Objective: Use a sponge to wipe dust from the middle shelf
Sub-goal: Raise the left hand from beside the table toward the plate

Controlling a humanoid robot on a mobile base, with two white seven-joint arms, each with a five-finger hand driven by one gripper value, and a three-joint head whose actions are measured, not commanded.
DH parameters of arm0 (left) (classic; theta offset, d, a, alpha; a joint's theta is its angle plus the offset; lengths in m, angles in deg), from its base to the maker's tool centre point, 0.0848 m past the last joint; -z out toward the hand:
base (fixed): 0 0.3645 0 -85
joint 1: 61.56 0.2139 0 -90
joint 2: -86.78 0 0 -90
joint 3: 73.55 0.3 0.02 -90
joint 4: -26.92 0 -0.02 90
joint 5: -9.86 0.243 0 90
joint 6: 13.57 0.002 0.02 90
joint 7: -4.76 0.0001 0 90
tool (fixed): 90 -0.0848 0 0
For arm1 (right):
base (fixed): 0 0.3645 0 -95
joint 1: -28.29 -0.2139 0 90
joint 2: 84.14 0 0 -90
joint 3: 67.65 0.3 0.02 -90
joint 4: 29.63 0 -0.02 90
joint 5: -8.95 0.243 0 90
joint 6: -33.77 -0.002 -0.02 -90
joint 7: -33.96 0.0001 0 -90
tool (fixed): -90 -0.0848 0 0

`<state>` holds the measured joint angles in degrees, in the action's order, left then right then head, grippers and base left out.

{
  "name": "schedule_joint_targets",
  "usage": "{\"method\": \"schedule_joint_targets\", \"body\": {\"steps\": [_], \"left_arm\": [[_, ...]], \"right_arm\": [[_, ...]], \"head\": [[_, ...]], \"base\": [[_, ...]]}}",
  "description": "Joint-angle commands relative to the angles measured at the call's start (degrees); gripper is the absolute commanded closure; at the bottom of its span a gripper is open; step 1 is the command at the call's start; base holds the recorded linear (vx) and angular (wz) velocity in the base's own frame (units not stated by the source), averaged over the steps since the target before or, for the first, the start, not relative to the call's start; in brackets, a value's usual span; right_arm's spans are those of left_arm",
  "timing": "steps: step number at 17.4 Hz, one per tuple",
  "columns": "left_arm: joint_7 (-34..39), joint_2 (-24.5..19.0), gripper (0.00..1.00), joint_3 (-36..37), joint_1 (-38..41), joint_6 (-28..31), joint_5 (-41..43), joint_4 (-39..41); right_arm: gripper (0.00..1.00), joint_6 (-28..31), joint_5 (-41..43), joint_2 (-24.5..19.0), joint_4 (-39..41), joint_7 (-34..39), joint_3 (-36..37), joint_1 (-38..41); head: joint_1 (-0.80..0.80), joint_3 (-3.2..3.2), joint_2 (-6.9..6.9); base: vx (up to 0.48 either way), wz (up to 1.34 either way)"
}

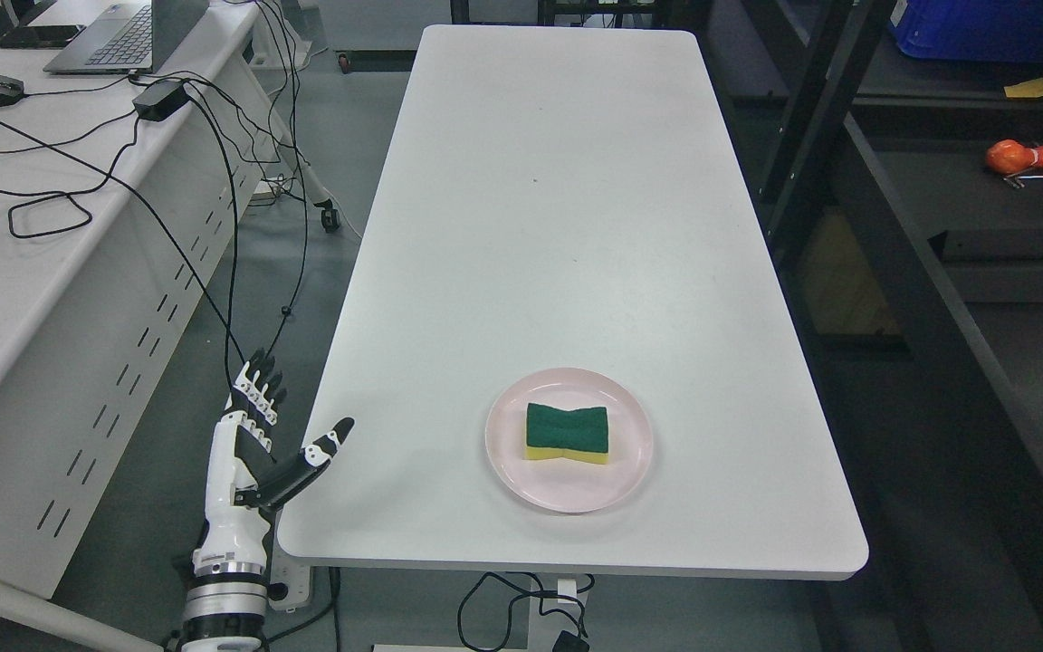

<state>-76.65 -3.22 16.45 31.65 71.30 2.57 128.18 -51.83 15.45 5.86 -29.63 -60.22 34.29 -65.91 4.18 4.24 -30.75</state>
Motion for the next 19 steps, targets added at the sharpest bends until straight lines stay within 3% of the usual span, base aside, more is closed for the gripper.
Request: {"method": "schedule_joint_targets", "body": {"steps": [1, 6, 7, 9, 11, 13, 19], "left_arm": [[0.0, -1.0, 0.02, 0.3, 0.0, -0.6, 0.0, 0.0], [-0.2, -1.0, 0.02, -0.1, -1.7, -0.8, 0.0, -0.2], [-0.5, -2.4, 0.02, -0.2, -3.5, -1.1, 0.3, -0.3], [-2.6, -9.6, 0.02, 0.3, -6.6, -5.4, 3.5, -2.2], [-6.3, -16.1, 0.02, 1.0, -10.8, -15.6, 15.9, -8.0], [-9.6, -18.0, 0.02, 1.1, -14.7, -22.7, 28.9, -11.3], [-15.3, -18.3, 0.02, 3.8, -27.4, -24.1, 53.8, -15.9]], "right_arm": [[0.0, 0.0, 0.0, 1.0, 1.0, 0.0, 0.0, 0.0], [0.0, 0.0, 0.0, 1.0, 1.0, 0.0, 0.0, 0.0], [0.0, 0.0, 0.0, 1.0, 1.0, 0.0, -0.1, 0.0], [0.0, 0.0, 0.0, 1.0, 1.0, 0.0, 0.0, 0.0], [0.0, 0.0, 0.0, 1.0, 1.0, 0.0, 0.0, 0.0], [0.0, 0.0, 0.0, 1.0, 1.0, 0.0, -0.1, 0.0], [0.0, 0.0, 0.0, 1.0, 1.0, 0.0, 0.0, 0.0]], "head": [[0.0, 0.0, 0.0], [0.0, 0.0, 0.0], [0.0, 0.0, 0.0], [0.0, 0.0, 0.0], [0.0, 0.0, 0.0], [0.0, 0.0, 0.0], [0.0, 0.0, 0.0]], "base": [[0.011, 0.03], [0.025, 0.12], [0.025, 0.14], [0.021, 0.09], [0.009, 0.02], [-0.006, -0.02], [0.0, 0.0]]}}
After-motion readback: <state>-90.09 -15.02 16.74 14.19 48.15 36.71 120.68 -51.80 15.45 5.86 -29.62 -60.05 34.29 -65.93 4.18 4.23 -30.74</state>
